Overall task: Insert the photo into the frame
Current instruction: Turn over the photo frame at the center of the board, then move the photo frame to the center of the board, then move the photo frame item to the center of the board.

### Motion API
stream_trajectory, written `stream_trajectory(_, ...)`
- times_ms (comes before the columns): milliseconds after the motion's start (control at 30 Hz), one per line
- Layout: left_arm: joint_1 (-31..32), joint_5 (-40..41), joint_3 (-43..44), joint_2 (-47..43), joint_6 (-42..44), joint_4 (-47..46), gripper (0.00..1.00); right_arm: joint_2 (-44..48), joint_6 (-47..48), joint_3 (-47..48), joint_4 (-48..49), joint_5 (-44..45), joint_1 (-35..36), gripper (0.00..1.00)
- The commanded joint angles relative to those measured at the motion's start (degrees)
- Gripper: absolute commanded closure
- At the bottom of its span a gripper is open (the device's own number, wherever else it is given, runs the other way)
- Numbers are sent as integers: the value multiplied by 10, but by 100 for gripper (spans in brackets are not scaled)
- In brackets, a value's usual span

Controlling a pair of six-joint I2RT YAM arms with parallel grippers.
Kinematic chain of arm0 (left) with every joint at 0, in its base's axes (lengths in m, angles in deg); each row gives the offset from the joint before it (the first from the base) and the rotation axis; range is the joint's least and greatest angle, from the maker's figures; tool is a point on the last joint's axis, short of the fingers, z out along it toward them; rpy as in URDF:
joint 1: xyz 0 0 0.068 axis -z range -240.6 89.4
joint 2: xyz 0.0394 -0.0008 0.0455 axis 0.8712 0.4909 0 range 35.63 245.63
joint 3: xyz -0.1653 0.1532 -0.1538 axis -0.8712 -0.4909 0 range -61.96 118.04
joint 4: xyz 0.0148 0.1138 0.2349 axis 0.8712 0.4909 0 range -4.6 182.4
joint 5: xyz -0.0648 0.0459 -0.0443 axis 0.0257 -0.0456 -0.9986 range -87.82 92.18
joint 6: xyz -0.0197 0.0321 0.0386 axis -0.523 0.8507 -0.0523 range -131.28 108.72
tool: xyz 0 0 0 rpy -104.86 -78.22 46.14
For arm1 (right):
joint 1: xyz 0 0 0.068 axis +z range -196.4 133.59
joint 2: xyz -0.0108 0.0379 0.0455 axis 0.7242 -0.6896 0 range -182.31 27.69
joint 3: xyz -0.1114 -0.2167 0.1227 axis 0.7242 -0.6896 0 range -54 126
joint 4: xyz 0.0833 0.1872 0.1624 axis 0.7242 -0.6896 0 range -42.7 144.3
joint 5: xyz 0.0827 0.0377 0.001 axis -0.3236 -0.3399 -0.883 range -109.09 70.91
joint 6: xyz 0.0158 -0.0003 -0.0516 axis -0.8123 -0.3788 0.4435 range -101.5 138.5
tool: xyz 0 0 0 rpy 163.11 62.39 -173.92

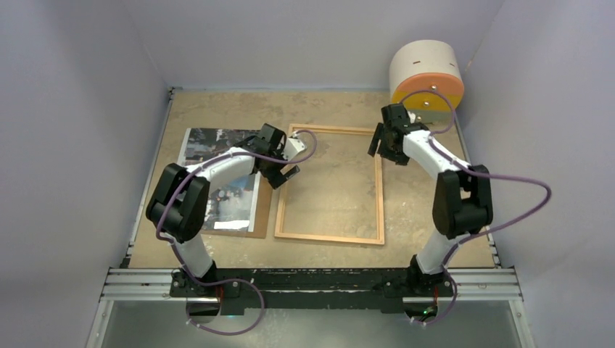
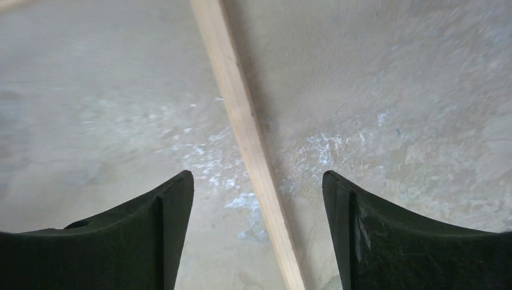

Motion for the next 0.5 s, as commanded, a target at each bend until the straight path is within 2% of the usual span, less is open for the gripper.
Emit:
stream_trajectory(0, -44, -57, 68, -42, -5, 49, 0, 96, 3, 9, 42, -26, 25, 15)
stream_trajectory(67, -92, -94, 108, -51, -6, 76, 0, 110, 1, 17, 67, -64, 49, 2)
stream_trajectory(200, -199, -125, 193, -48, 5, 119, 0, 94, -23, 73, 126, -132, 100, 1)
stream_trajectory(267, -250, -119, 219, -40, 11, 129, 0, 40, -24, 165, 92, -110, 150, 1)
stream_trajectory(367, -327, -100, 254, -15, 11, 142, 0, -87, -11, 335, 13, -77, 238, 1)
stream_trajectory(467, -401, -66, 260, 6, 10, 122, 0, -172, -34, 432, 2, -83, 287, 1)
